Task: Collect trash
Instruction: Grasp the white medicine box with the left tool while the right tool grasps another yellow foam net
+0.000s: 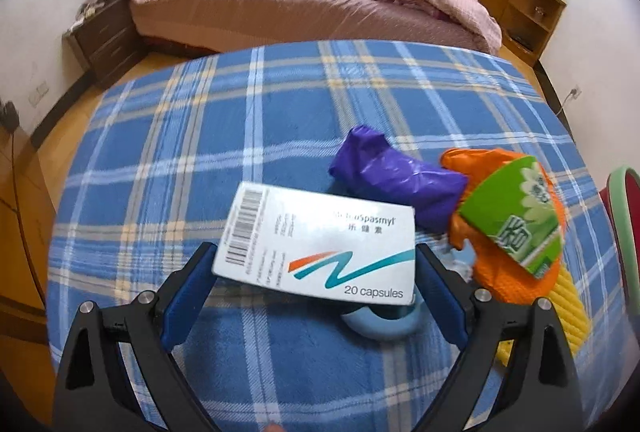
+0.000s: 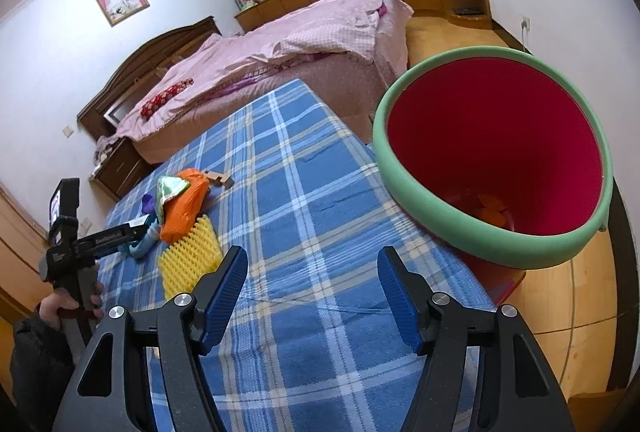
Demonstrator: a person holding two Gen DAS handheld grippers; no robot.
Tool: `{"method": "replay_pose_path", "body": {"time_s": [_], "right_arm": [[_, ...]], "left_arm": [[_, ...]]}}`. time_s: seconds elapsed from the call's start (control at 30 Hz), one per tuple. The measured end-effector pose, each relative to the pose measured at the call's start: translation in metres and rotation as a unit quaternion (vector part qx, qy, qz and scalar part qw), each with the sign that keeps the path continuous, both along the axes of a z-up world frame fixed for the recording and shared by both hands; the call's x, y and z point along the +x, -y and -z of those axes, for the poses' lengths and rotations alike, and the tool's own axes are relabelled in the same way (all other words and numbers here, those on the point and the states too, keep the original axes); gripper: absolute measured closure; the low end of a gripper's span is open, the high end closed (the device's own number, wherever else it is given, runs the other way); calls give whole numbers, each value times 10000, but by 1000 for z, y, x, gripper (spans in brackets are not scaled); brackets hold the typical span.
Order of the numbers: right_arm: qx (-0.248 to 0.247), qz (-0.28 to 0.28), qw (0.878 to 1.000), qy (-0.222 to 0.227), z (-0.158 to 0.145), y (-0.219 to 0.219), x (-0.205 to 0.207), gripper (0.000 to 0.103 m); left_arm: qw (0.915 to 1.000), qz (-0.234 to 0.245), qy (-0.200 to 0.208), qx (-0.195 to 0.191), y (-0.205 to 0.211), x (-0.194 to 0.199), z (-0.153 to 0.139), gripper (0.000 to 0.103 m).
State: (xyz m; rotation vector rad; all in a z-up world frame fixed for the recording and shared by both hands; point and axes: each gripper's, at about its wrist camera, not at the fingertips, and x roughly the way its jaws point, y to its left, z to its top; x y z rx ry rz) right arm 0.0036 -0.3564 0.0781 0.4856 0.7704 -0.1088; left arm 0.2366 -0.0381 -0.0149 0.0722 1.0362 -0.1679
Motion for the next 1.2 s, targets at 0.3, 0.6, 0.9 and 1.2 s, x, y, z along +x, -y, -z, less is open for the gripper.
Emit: {"method": "replay_pose_path", "body": {"time_s": [0.3, 0.6, 0.9, 1.2], "right_arm": [[-17, -56, 9999, -142, 6, -9, 5, 34], [-104, -204, 9994, -278, 8, -32, 19, 34], [-202, -442, 9977, -465, 16, -64, 45, 34], [-205, -719, 9962, -454, 27, -93, 72, 48]], "left_arm": [[9997, -84, 208, -103, -6, -3, 2, 11], [9947, -12, 895, -503, -18, -36, -21, 11], [9887, -20, 1116, -999, -35, -48, -29, 11], [9863, -202, 1119, -1193, -42, -47, -24, 11]]}}
